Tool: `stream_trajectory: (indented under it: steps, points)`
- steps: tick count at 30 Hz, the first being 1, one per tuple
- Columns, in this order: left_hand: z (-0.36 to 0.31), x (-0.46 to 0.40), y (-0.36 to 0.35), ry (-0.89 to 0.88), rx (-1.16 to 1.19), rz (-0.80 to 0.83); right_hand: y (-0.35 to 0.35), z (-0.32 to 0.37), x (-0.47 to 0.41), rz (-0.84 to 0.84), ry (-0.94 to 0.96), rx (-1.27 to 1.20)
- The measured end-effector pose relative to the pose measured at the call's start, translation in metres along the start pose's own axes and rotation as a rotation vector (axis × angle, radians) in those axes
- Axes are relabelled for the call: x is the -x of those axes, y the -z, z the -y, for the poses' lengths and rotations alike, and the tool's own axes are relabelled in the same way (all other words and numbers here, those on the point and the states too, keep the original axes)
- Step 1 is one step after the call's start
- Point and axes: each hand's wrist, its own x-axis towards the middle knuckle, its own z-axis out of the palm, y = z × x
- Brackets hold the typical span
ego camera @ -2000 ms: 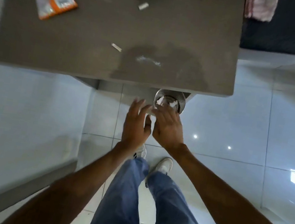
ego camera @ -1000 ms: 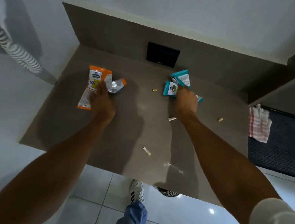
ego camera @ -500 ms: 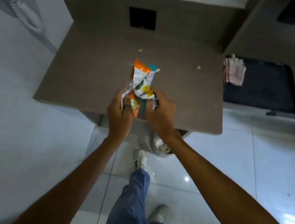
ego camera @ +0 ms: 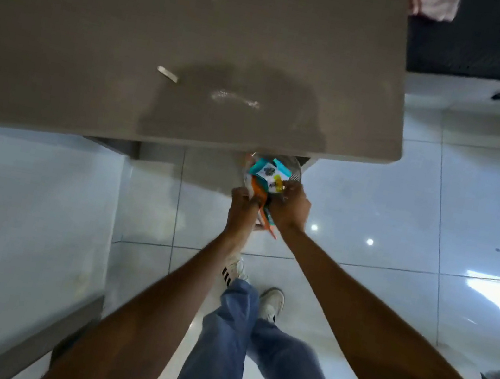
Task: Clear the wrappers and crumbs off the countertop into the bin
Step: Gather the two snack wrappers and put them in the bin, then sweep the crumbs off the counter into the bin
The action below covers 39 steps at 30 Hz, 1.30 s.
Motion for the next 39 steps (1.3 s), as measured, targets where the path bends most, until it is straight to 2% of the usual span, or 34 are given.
stream_trajectory:
  steps: [3,5,7,10,12,15,17,19,22,24,28,31,34,36,39]
  points:
    - [0.017,-0.090,-0.013,0.082,0.013,0.034,-0.036,-0.022,-0.081,-0.084,-0.043,0.004]
    - [0.038,-0.147,-0.026,0.160,0.061,0.071,-0.064,-0.043,-0.132,-0.082,-0.046,0.050]
    - [0.053,-0.197,-0.038,0.189,0.018,0.085,-0.090,-0.061,-0.175,-0.049,-0.126,-0.001]
    - [0.079,-0.267,-0.055,0.198,-0.004,0.086,-0.135,-0.086,-0.227,0.174,-0.261,-0.205]
    - [0.092,-0.296,-0.058,0.270,-0.047,0.095,-0.151,-0.091,-0.240,0.345,-0.372,-0.378]
    - [0.104,-0.323,-0.064,0.260,-0.170,0.041,-0.160,-0.108,-0.260,0.435,-0.462,-0.364]
    - [0.101,-0.316,-0.064,0.144,-0.284,-0.045,-0.150,-0.112,-0.254,0.379,-0.340,-0.114]
    - [0.086,-0.274,-0.058,0.001,-0.466,-0.108,-0.125,-0.103,-0.220,0.254,-0.142,0.093]
    - [0.057,-0.179,-0.039,-0.215,-0.783,-0.017,-0.070,-0.083,-0.143,0.204,0.142,0.195]
    - [0.035,-0.106,-0.022,-0.318,-0.980,-0.028,-0.027,-0.070,-0.081,0.189,0.326,0.369]
    - [-0.009,0.035,0.004,-0.541,-1.284,-0.296,0.048,-0.035,0.025,0.092,0.716,0.656]
    - [-0.035,0.107,0.022,-0.670,-1.319,-0.487,0.089,0.000,0.072,0.050,1.007,0.677]
    - [-0.067,0.133,0.036,-0.782,-1.268,-0.594,0.110,0.049,0.081,-0.009,1.201,0.614]
    - [-0.103,0.129,0.044,-0.808,-1.252,-0.634,0.119,0.099,0.067,-0.067,1.245,0.582]
    - [-0.165,0.100,0.055,-0.780,-1.226,-0.634,0.129,0.176,0.027,-0.118,1.123,0.574]
